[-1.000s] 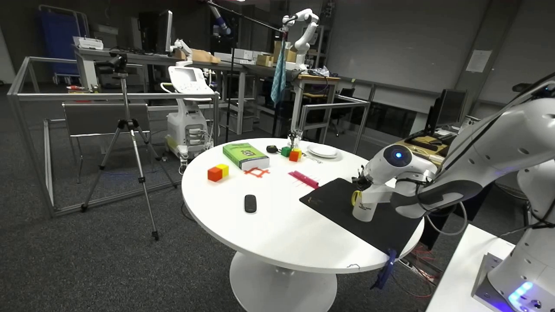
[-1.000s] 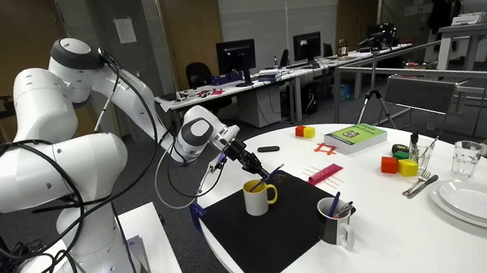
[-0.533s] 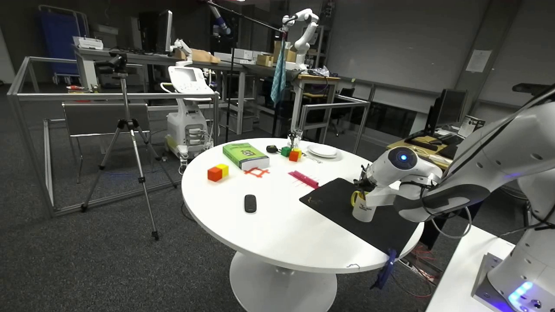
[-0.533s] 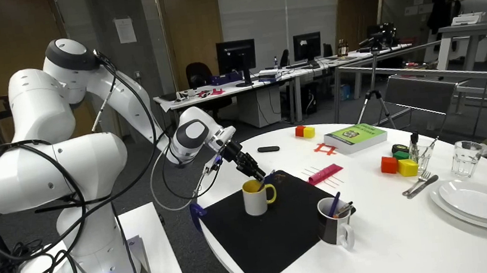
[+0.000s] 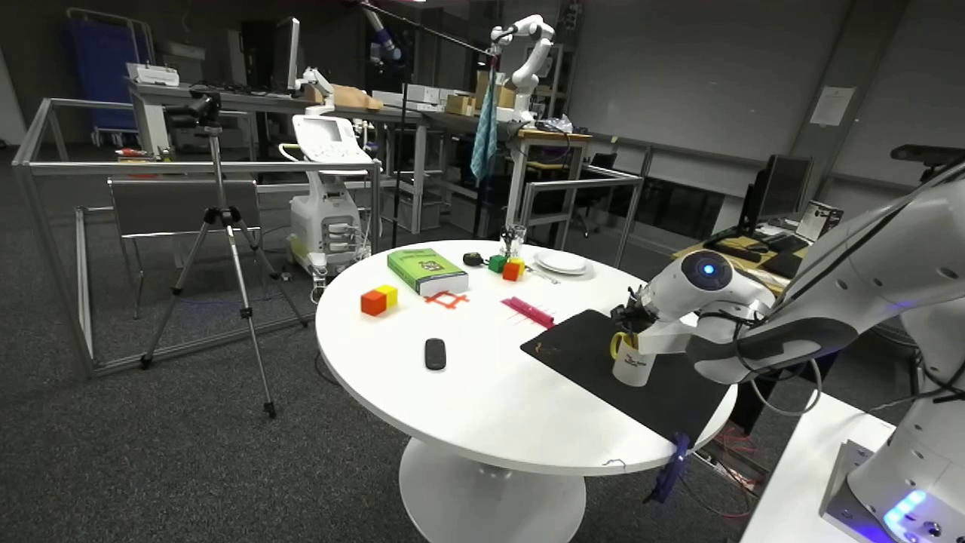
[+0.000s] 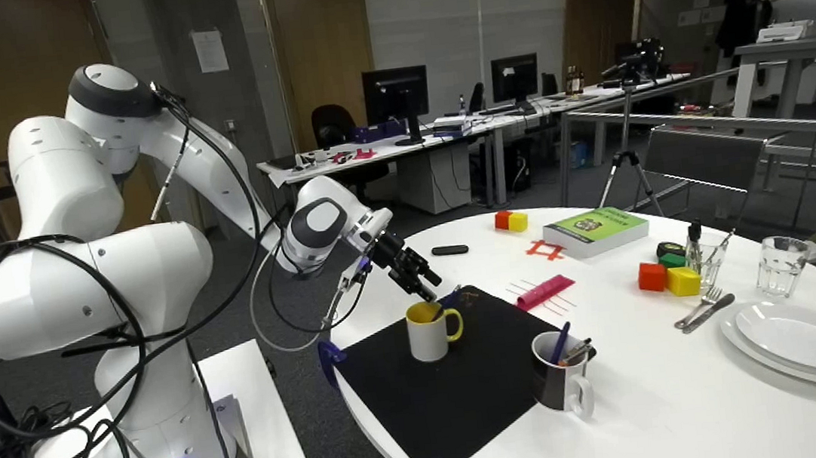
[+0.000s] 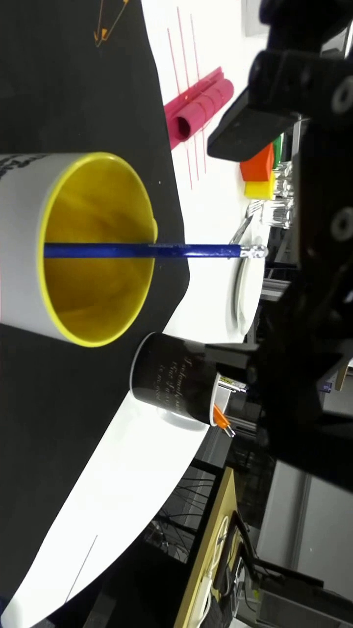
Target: Put the pencil into the white cup
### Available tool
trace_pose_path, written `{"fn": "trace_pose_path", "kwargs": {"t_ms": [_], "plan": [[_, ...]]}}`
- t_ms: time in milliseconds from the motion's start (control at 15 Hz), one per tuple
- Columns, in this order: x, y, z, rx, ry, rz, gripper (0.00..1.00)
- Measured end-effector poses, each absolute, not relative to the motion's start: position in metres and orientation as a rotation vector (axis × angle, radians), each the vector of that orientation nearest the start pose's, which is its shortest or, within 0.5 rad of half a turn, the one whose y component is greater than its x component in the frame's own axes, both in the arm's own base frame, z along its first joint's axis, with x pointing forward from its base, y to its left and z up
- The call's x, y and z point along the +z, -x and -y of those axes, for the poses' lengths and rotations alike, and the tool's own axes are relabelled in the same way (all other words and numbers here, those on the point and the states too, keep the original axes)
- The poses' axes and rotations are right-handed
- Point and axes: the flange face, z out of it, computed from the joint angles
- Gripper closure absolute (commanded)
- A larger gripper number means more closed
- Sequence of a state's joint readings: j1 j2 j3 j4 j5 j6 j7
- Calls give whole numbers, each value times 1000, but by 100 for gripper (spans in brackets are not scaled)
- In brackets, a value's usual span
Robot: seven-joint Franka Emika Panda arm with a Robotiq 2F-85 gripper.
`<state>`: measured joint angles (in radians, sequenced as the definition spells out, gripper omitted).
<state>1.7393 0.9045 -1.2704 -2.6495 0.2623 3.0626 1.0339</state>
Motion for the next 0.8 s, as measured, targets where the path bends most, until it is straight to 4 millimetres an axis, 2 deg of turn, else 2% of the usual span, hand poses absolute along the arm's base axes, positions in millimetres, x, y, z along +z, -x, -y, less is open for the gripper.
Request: {"fn": "trace_pose_path", "kwargs": {"t_ms": [200, 467, 667, 800], "plan": [[226, -428, -100, -1291, 3133, -1075, 0], [244, -418, -80, -1290, 3183, -1037, 0], [256, -409, -62, -1238, 3241, -977, 0], [266, -411, -53, -1190, 3268, -915, 0]]}}
